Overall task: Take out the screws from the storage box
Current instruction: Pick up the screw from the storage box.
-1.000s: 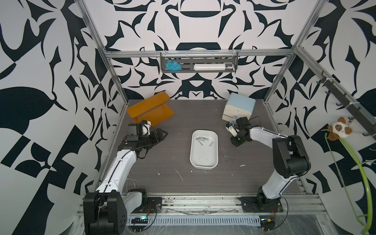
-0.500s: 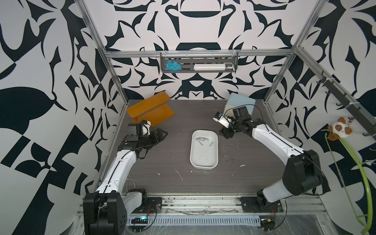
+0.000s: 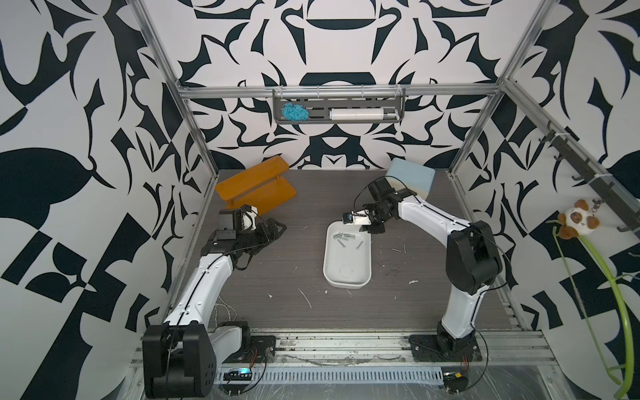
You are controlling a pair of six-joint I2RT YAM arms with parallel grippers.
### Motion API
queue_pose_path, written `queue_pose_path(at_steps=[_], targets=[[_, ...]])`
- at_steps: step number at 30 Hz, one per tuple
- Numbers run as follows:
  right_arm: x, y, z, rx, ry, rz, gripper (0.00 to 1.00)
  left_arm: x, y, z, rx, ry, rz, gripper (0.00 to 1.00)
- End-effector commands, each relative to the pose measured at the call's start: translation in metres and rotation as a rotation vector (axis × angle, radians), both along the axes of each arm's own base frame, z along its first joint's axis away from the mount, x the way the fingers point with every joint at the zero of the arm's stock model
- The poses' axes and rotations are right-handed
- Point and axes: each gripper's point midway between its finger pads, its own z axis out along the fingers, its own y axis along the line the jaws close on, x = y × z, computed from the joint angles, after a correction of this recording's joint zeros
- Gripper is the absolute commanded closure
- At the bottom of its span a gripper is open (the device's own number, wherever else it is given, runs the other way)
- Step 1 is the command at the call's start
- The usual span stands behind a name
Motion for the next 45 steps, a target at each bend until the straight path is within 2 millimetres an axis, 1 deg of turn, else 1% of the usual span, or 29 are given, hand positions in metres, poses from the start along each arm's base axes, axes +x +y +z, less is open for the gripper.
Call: queue_pose_path(at_steps=[1,2,3,5,7,8,12,19,21,23,25,26,28,29,30,31,33,34,35,36,37,38,39,41,42,43,44,45], targets=[[-0.015,-0.006,0.0,-0.08,-0.02,0.25,0.85,-0.001,-0.004,0.0,-0.046,0.011,-0.008,0.07],[-0.014,-0.01,-0.006,-0.112,-0.041,0.299,0.9,-0.001,-0.005,0.0,-0.052,0.01,-0.006,0.07],[-0.012,-0.009,-0.009,-0.118,-0.059,0.316,0.9,-0.002,-0.005,0.0,-0.059,0.01,-0.006,0.07],[-0.009,-0.007,-0.009,-0.114,-0.076,0.336,0.84,-0.003,-0.006,-0.001,-0.068,0.006,-0.008,0.07],[-0.011,-0.002,-0.005,-0.09,-0.076,0.37,0.71,-0.004,-0.007,-0.002,-0.071,0.007,-0.008,0.07],[-0.013,-0.002,-0.006,-0.09,-0.076,0.391,0.71,-0.004,-0.007,-0.003,-0.073,0.009,-0.007,0.07],[-0.02,-0.002,-0.013,-0.109,-0.07,0.445,0.69,-0.005,-0.008,-0.005,-0.09,0.008,-0.01,0.07],[-0.038,0.015,-0.034,-0.216,-0.079,0.55,0.68,-0.003,-0.011,-0.003,-0.102,-0.006,-0.018,0.06],[-0.042,0.017,-0.04,-0.264,-0.073,0.57,0.71,-0.002,-0.011,0.0,-0.103,-0.017,-0.018,0.06],[-0.044,0.019,-0.04,-0.274,-0.061,0.562,0.73,-0.001,-0.012,0.003,-0.109,-0.028,-0.023,0.06],[-0.036,0.031,-0.03,-0.218,-0.073,0.48,0.75,-0.002,-0.015,0.011,-0.113,-0.063,-0.053,0.06],[-0.03,0.039,-0.019,-0.17,-0.088,0.425,0.76,-0.002,-0.018,0.016,-0.102,-0.083,-0.072,0.07],[-0.024,0.053,0.015,-0.016,-0.081,0.35,0.71,0.0,-0.025,0.022,-0.03,-0.094,-0.101,0.06],[-0.023,0.057,0.037,0.076,-0.077,0.317,0.67,0.001,-0.033,0.029,0.015,-0.105,-0.14,0.06],[-0.02,0.058,0.055,0.148,-0.082,0.275,0.64,0.002,-0.042,0.033,0.064,-0.105,-0.175,0.06],[-0.015,0.057,0.071,0.202,-0.101,0.22,0.63,0.005,-0.048,0.037,0.112,-0.107,-0.196,0.06],[0.001,0.047,0.099,0.287,-0.148,0.036,0.62,0.011,-0.065,0.049,0.169,-0.116,-0.249,0.08],[0.01,0.038,0.113,0.327,-0.162,-0.069,0.58,0.016,-0.074,0.05,0.183,-0.115,-0.28,0.09],[0.021,0.024,0.127,0.379,-0.168,-0.207,0.54,0.021,-0.086,0.056,0.202,-0.135,-0.315,0.11],[0.031,0.007,0.142,0.424,-0.176,-0.364,0.46,0.025,-0.099,0.062,0.23,-0.152,-0.354,0.11],[0.042,-0.012,0.152,0.451,-0.194,-0.515,0.39,0.027,-0.113,0.066,0.259,-0.168,-0.4,0.11],[0.049,-0.032,0.157,0.464,-0.201,-0.658,0.36,0.029,-0.131,0.068,0.294,-0.184,-0.461,0.11],[0.05,-0.05,0.158,0.462,-0.196,-0.766,0.35,0.03,-0.148,0.065,0.331,-0.179,-0.516,0.11],[0.048,-0.076,0.152,0.479,-0.168,-0.951,0.35,0.028,-0.179,0.055,0.365,-0.151,-0.628,0.12],[0.047,-0.089,0.15,0.502,-0.15,-1.057,0.35,0.025,-0.194,0.04,0.39,-0.107,-0.687,0.14],[0.045,-0.101,0.147,0.521,-0.119,-1.14,0.35,0.023,-0.207,0.034,0.419,-0.091,-0.734,0.14],[0.043,-0.115,0.144,0.552,-0.075,-1.238,0.36,0.022,-0.218,0.026,0.479,-0.084,-0.774,0.19],[0.041,-0.131,0.143,0.593,-0.03,-1.334,0.4,0.019,-0.23,0.017,0.547,-0.091,-0.814,0.19]])
